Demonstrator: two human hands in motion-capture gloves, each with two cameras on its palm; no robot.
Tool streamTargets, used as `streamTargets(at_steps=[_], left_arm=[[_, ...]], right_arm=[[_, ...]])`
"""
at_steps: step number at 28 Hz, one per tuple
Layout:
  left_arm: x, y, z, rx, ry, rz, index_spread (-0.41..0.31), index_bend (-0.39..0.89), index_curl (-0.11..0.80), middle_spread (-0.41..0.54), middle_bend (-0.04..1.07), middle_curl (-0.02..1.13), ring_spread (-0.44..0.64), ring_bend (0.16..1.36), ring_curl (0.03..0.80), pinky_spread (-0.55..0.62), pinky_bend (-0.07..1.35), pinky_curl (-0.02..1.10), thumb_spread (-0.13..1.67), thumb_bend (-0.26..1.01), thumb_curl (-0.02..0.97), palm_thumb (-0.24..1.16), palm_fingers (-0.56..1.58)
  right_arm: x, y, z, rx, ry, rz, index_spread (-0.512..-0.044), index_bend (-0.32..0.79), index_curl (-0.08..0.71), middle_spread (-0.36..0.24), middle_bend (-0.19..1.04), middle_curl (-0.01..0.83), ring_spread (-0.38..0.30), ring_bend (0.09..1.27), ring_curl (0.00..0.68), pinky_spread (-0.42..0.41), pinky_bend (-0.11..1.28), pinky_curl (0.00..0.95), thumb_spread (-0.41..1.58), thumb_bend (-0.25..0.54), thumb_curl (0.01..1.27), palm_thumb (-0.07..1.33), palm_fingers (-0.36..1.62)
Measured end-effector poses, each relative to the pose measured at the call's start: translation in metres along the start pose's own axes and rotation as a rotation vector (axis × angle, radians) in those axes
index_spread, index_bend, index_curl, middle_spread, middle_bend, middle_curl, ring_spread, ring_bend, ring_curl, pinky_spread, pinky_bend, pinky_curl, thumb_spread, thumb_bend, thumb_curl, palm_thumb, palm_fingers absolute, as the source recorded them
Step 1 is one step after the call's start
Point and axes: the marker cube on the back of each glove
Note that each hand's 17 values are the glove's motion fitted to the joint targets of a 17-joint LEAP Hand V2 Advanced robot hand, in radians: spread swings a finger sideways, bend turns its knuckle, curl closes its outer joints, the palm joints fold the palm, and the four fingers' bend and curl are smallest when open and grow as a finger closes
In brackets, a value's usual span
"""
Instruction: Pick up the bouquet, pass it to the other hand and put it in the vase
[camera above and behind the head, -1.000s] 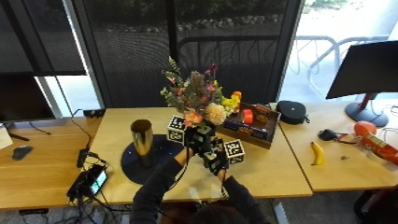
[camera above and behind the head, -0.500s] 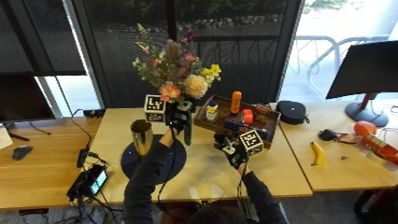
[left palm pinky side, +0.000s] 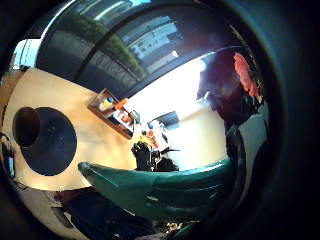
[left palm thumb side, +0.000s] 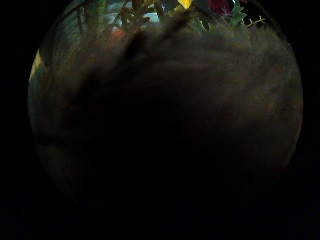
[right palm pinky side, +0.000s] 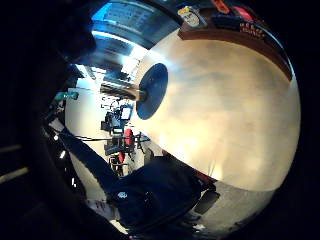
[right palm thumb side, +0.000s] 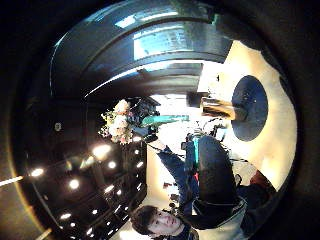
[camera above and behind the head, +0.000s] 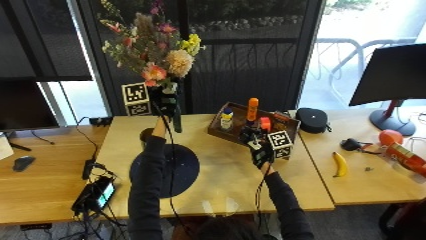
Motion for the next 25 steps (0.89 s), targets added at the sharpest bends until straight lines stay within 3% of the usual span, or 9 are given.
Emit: streamTargets(at_steps=[3, 11, 18, 22, 25], left_arm=[[0.003, -0.014, -0.013, 0.033, 0.0, -0.009, -0.336, 0.55, 0.573, -0.348, 0.91, 0.65, -0.35, 0.94, 0.511, -0.38, 0.65, 0.52, 0.83, -0.03, 0.531, 0.77, 1.35], [0.001, -0.047, -0.053, 0.111, -0.033, -0.005, -0.341, 0.55, 0.595, -0.353, 0.92, 0.66, -0.35, 0.94, 0.515, -0.38, 0.65, 0.52, 0.8, -0.03, 0.553, 0.77, 1.33], [-0.036, -0.088, -0.092, 0.204, -0.053, -0.055, -0.345, 0.54, 0.61, -0.353, 0.92, 0.67, -0.35, 0.94, 0.515, -0.38, 0.64, 0.52, 0.79, -0.03, 0.571, 0.77, 1.32], [-0.07, -0.095, -0.102, 0.185, -0.083, -0.098, -0.344, 0.53, 0.615, -0.354, 0.91, 0.67, -0.35, 0.93, 0.512, -0.38, 0.63, 0.52, 0.78, -0.03, 0.579, 0.77, 1.31], [-0.118, -0.085, -0.11, 0.082, -0.101, -0.182, -0.337, 0.51, 0.616, -0.349, 0.9, 0.67, -0.35, 0.93, 0.508, -0.38, 0.61, 0.51, 0.78, -0.04, 0.579, 0.75, 1.28]], right_arm=[[-0.005, 0.0, -0.002, 0.007, -0.068, 0.1, -0.369, 0.13, 0.356, -0.162, 0.17, 0.392, -0.152, 0.41, 0.353, -0.016, 0.45, 0.37, 1.0, -0.022, 0.5, 0.7, 0.45], [0.006, -0.025, -0.019, 0.013, -0.107, 0.094, -0.375, 0.13, 0.328, -0.171, 0.19, 0.379, -0.141, 0.41, 0.346, 0.002, 0.41, 0.353, 1.02, -0.018, 0.5, 0.71, 0.45], [0.003, -0.036, -0.028, 0.058, -0.067, 0.135, -0.379, 0.15, 0.319, -0.166, 0.19, 0.374, -0.128, 0.37, 0.339, 0.018, 0.38, 0.347, 1.03, -0.021, 0.49, 0.72, 0.42], [0.021, -0.051, -0.035, 0.236, 0.153, 0.101, -0.379, 0.15, 0.315, -0.168, 0.18, 0.367, -0.12, 0.36, 0.334, 0.028, 0.38, 0.345, 1.04, -0.022, 0.49, 0.72, 0.41], [0.045, -0.064, -0.04, 0.413, 0.394, 0.088, -0.38, 0.15, 0.314, -0.169, 0.18, 0.364, -0.118, 0.35, 0.331, 0.031, 0.36, 0.342, 1.04, -0.024, 0.49, 0.72, 0.41]])
